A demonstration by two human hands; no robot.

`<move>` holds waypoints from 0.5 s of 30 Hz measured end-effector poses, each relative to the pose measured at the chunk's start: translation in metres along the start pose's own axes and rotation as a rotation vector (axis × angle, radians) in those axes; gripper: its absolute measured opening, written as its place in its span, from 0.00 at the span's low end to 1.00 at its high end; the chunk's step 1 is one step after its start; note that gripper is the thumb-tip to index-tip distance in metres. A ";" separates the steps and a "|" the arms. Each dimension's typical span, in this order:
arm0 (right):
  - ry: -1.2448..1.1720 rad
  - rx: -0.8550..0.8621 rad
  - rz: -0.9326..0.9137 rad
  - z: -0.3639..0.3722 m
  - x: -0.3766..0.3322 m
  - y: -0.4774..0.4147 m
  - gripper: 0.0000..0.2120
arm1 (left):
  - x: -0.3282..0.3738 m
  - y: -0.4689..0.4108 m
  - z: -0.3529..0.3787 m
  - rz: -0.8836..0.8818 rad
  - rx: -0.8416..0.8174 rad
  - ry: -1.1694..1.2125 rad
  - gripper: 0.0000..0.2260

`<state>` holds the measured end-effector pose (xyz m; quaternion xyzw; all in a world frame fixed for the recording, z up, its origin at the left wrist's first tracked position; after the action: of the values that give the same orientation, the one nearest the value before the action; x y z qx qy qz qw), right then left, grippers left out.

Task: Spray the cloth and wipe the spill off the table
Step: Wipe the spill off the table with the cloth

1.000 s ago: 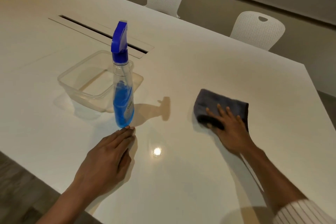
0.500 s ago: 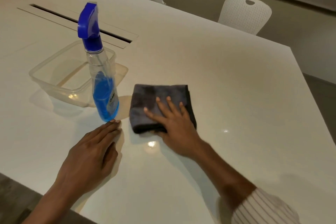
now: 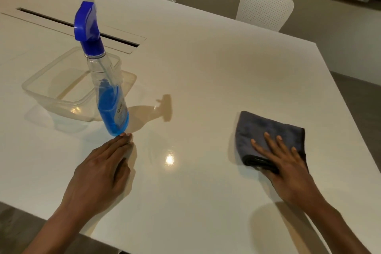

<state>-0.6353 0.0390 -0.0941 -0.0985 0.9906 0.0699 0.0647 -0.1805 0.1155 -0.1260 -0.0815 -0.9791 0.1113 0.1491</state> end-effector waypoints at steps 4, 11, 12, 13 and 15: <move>0.105 0.000 0.037 0.011 -0.020 0.032 0.35 | 0.000 0.000 0.001 0.000 0.020 0.014 0.25; 0.390 0.204 -0.422 0.043 -0.090 0.094 0.31 | 0.000 0.000 0.003 -0.002 0.000 0.012 0.26; 0.357 0.195 -0.467 0.043 -0.098 0.095 0.29 | 0.000 0.000 0.002 -0.004 -0.003 0.011 0.26; 0.297 0.156 -0.492 0.041 -0.105 0.093 0.30 | 0.001 0.000 0.002 -0.005 -0.005 0.009 0.26; 0.179 0.067 -0.502 0.032 -0.114 0.080 0.34 | 0.002 0.000 0.001 0.001 -0.008 -0.003 0.26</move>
<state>-0.5372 0.1422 -0.0992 -0.3446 0.9387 0.0098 -0.0046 -0.1828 0.1155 -0.1260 -0.0826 -0.9797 0.1077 0.1473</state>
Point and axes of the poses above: each hand's wrist, its own y-axis away from the middle knuckle, its own z-axis out of the palm, x = y × z, the point moved 1 cm from there along -y, towards the middle knuckle, and after that the axes turned 4 degrees about z, right-handed, at the moved point
